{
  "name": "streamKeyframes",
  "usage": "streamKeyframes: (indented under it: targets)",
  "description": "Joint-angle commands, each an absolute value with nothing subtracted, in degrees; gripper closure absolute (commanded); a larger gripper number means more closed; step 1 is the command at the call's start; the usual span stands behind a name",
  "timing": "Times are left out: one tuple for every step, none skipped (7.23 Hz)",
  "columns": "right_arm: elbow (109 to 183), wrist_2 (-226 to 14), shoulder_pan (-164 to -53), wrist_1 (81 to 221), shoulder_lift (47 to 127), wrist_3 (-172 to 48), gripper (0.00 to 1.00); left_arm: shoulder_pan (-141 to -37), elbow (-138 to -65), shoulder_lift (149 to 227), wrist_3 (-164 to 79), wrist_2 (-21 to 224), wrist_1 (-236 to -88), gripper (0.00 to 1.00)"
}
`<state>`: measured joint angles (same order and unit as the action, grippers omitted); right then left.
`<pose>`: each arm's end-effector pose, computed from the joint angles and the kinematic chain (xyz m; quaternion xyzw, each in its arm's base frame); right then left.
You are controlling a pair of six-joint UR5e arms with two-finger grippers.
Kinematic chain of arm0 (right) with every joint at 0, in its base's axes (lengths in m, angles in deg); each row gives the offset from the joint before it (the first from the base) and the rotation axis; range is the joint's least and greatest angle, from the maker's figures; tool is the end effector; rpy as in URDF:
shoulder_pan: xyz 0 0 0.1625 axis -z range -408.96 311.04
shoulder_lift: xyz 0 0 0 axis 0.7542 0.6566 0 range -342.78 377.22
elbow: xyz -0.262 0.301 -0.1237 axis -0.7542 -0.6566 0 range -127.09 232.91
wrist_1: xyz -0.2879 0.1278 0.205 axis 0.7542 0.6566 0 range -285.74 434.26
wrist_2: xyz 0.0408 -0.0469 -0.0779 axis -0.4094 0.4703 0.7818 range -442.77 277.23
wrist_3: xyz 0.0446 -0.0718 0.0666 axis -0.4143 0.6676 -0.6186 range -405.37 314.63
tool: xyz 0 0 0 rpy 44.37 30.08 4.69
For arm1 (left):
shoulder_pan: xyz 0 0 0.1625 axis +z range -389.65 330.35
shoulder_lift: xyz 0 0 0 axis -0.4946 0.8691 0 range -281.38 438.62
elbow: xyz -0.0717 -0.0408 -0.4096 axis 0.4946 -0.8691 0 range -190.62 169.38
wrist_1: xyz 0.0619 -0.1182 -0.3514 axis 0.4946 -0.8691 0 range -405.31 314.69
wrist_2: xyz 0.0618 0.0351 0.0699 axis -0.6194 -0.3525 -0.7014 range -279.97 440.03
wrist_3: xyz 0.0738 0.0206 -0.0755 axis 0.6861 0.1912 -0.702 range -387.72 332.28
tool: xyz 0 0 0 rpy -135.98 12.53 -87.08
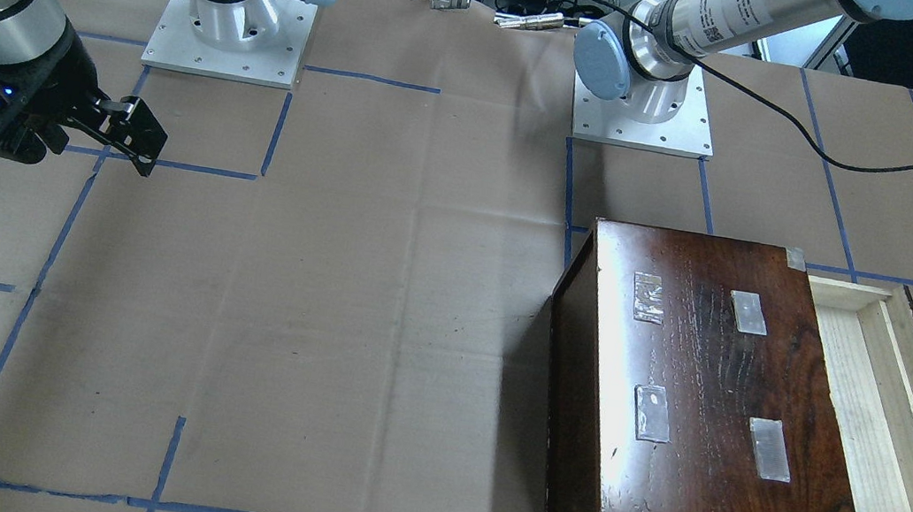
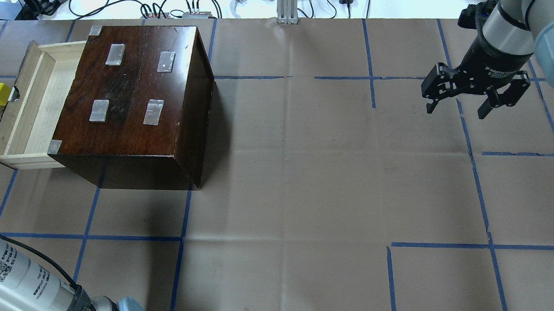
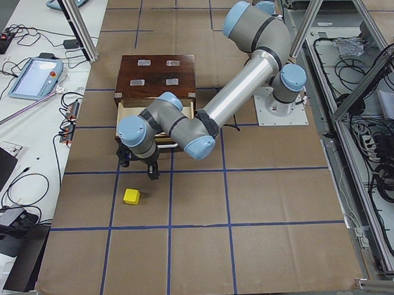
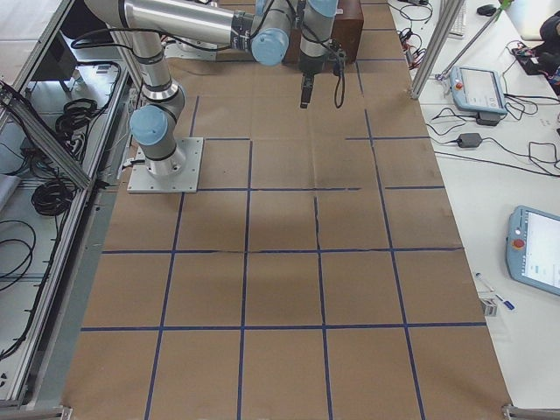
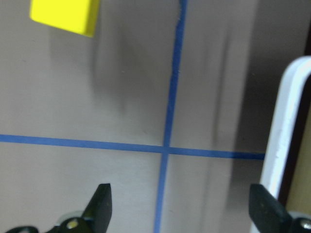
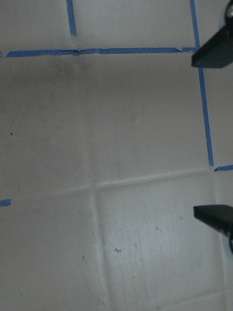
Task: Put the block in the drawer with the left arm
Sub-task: 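Lower the left gripper onto the yellow cube and close it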
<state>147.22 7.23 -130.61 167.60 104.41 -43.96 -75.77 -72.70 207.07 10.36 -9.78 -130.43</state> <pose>0.0648 -0.4760 0.4222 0.0605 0.9976 0.0329 0.0028 0.3846 -0.5930 0.3086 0.0506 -0.9975 -0.0362 0.0336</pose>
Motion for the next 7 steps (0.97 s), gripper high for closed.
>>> streamKeyframes:
  targets:
    - [147.2,7.2,-130.6,167.6,104.4,-43.9,0.00,-75.9,-60.6,216.7,15.6,-9.8,-130.3,0.01]
    - [147.2,7.2,-130.6,167.6,104.4,-43.9,0.00,-76.0,-56.1,220.6,17.8,-9.6,-130.3,0.01]
    - [147.2,7.2,-130.6,167.6,104.4,-43.9,0.00,-76.2,-51.5,224.2,18.6,-9.6,-130.3,0.01]
    - [147.2,7.2,-130.6,167.6,104.4,-43.9,0.00,-76.4,-48.2,227.4,19.1,-9.5,-130.3,0.01]
    - [147.2,7.2,-130.6,167.6,104.4,-44.0,0.00,-76.5,-46.7,230.0,19.3,-9.5,-130.2,0.01]
    - [147.2,7.2,-130.6,167.6,104.4,-44.0,0.00,-76.8,-46.7,230.5,19.2,-9.5,-130.2,0.01]
    - [147.1,7.2,-130.6,167.6,104.4,-43.9,0.00,-77.7,-46.8,230.6,19.2,-9.5,-130.3,0.01]
